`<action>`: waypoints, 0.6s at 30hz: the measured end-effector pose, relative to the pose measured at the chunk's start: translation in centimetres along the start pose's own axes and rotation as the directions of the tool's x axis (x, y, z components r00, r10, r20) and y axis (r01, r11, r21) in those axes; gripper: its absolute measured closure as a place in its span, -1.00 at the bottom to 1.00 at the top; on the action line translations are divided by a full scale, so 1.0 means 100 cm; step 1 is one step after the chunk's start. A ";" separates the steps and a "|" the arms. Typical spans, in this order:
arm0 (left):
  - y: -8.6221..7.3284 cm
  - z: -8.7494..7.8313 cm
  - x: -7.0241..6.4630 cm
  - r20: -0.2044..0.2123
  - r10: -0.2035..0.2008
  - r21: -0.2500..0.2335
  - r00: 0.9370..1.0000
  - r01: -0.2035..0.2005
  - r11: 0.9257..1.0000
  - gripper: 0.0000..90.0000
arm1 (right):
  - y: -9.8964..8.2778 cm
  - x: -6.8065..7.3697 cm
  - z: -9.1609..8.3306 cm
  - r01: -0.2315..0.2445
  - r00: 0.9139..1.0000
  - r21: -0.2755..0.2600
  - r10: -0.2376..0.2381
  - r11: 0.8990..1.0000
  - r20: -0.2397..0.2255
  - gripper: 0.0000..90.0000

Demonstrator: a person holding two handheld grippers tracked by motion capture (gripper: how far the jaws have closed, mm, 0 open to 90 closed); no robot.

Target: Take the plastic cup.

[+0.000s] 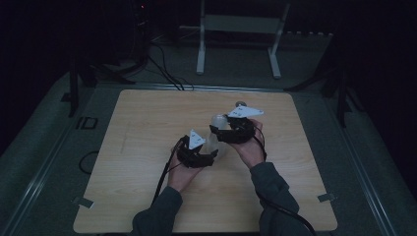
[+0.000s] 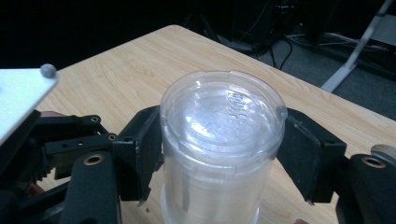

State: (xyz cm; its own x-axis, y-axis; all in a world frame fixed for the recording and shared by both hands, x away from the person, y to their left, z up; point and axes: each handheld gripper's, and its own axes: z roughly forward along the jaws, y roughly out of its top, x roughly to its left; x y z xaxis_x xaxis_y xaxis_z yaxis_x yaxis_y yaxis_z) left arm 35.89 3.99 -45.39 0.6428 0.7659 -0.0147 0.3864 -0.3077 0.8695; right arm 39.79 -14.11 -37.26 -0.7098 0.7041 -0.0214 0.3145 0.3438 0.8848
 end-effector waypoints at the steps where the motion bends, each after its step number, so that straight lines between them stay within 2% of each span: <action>1: 0.000 0.001 0.000 -0.001 -0.002 0.001 1.000 0.002 1.000 -0.45 | 0.000 -0.001 0.000 -0.005 1.000 -0.004 0.005 1.000 -0.002 -0.19; 8: 0.003 0.007 0.000 0.000 -0.002 -0.004 1.000 0.002 1.000 -0.46 | 0.004 -0.002 -0.005 -0.021 1.000 -0.030 0.021 0.999 -0.009 -0.14; 18: 0.009 0.016 -0.001 -0.014 -0.015 -0.026 1.000 0.014 1.000 -0.49 | 0.009 -0.001 -0.008 -0.012 1.000 -0.034 0.012 0.999 -0.012 -0.13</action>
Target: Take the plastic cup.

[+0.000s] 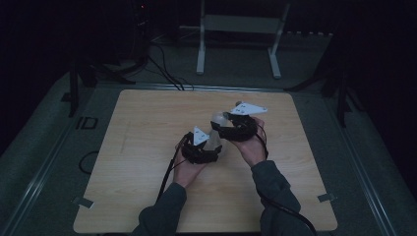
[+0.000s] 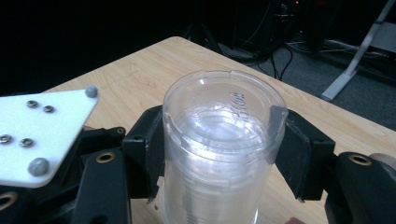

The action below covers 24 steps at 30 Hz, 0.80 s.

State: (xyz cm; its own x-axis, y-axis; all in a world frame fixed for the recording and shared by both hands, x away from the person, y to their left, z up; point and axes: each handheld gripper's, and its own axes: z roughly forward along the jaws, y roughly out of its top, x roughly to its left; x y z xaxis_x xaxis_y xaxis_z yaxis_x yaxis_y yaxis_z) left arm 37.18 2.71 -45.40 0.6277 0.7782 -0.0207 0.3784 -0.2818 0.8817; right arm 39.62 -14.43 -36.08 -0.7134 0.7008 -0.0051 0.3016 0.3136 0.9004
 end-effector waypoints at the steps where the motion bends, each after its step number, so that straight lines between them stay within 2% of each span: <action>1: 0.000 0.001 -0.001 0.000 0.000 0.005 1.000 0.000 1.000 -0.49 | 0.000 0.000 0.000 0.000 1.000 0.001 0.000 1.000 0.000 -0.13; 11: 0.001 0.004 -0.003 -0.001 0.010 0.017 1.000 -0.010 1.000 -0.46 | 0.007 0.001 -0.007 0.007 1.000 -0.015 -0.006 1.000 0.007 -0.11; 24: 0.004 -0.006 -0.003 0.007 -0.002 -0.013 1.000 0.002 1.000 -0.47 | 0.019 0.003 -0.018 0.021 1.000 -0.041 -0.021 0.999 0.016 -0.12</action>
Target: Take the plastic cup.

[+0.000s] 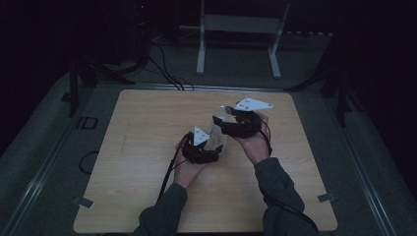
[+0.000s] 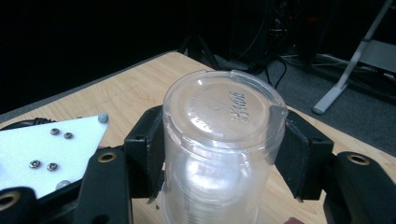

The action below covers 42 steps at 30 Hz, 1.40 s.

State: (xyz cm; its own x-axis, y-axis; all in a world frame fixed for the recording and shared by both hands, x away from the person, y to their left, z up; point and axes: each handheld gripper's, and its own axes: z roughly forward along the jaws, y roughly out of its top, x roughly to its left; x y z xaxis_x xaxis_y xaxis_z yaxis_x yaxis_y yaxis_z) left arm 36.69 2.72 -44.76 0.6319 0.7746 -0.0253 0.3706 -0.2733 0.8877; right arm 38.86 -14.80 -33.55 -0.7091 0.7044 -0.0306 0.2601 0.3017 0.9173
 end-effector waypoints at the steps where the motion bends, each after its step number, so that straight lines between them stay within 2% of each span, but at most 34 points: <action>1: 0.000 -0.001 0.000 0.000 0.001 0.000 1.000 -0.001 1.000 -0.47 | 0.001 0.001 -0.001 0.000 1.000 -0.003 0.000 1.000 0.001 -0.12; 16: -0.003 -0.010 -0.001 0.013 -0.012 0.002 1.000 0.012 1.000 -0.47 | 0.017 0.002 -0.012 0.012 1.000 -0.043 -0.012 0.999 0.007 -0.12; 19: -0.004 -0.011 -0.001 0.016 -0.016 -0.002 1.000 0.016 1.000 -0.46 | 0.020 0.001 -0.015 0.001 1.000 -0.056 -0.001 0.998 -0.002 -0.12; 30: -0.007 -0.016 -0.001 0.021 -0.019 -0.008 1.000 0.019 1.000 -0.46 | 0.025 -0.004 -0.027 0.006 1.000 -0.078 -0.005 0.997 0.020 -0.12; 42: -0.012 -0.022 -0.001 0.029 -0.026 -0.010 0.999 0.026 1.000 -0.46 | 0.024 -0.012 -0.045 0.004 0.999 -0.092 0.000 0.996 0.049 -0.12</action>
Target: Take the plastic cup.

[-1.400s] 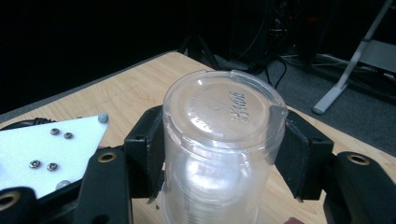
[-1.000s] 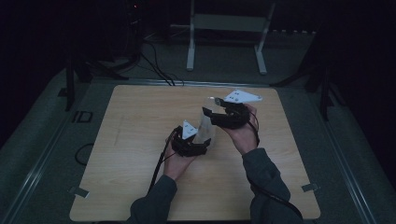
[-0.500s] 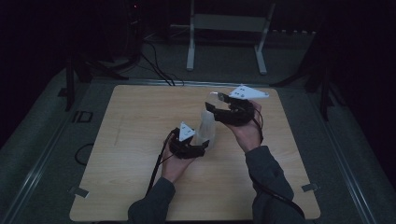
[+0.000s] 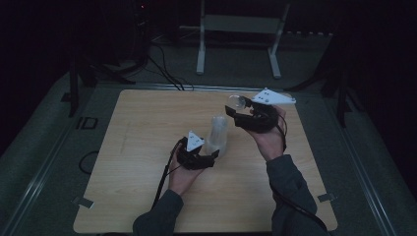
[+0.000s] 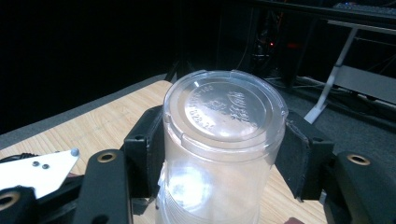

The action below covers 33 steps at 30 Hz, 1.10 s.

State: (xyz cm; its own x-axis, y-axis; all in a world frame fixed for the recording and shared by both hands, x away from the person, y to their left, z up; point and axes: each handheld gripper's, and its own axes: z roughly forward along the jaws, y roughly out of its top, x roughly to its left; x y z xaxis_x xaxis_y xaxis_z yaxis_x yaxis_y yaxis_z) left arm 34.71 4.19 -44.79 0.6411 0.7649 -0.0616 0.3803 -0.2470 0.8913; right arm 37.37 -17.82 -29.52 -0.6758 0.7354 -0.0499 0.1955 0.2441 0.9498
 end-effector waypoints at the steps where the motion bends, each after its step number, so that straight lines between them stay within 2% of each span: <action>1: 0.000 0.000 0.000 0.002 -0.003 0.000 1.000 0.003 1.000 -0.46 | -0.001 0.000 -0.001 0.000 1.000 0.003 -0.001 1.000 0.003 -0.12; 10: -0.002 -0.004 0.000 0.006 -0.009 -0.001 1.000 0.009 1.000 -0.46 | -0.007 -0.008 -0.010 -0.006 1.000 0.010 0.006 1.000 0.025 -0.12; 33: -0.005 -0.008 -0.010 0.045 -0.004 -0.005 0.999 0.005 1.000 -0.46 | -0.030 -0.024 -0.034 -0.043 0.996 0.017 0.042 0.999 0.073 -0.12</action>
State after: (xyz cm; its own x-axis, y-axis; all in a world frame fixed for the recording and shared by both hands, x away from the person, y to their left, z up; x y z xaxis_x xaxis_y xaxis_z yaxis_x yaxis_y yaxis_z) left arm 33.35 4.03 -44.77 0.6687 0.7386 -0.0855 0.3798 -0.2404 0.8933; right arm 35.94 -22.49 -31.22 -0.6136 0.7890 -0.0322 0.2369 0.2229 0.9456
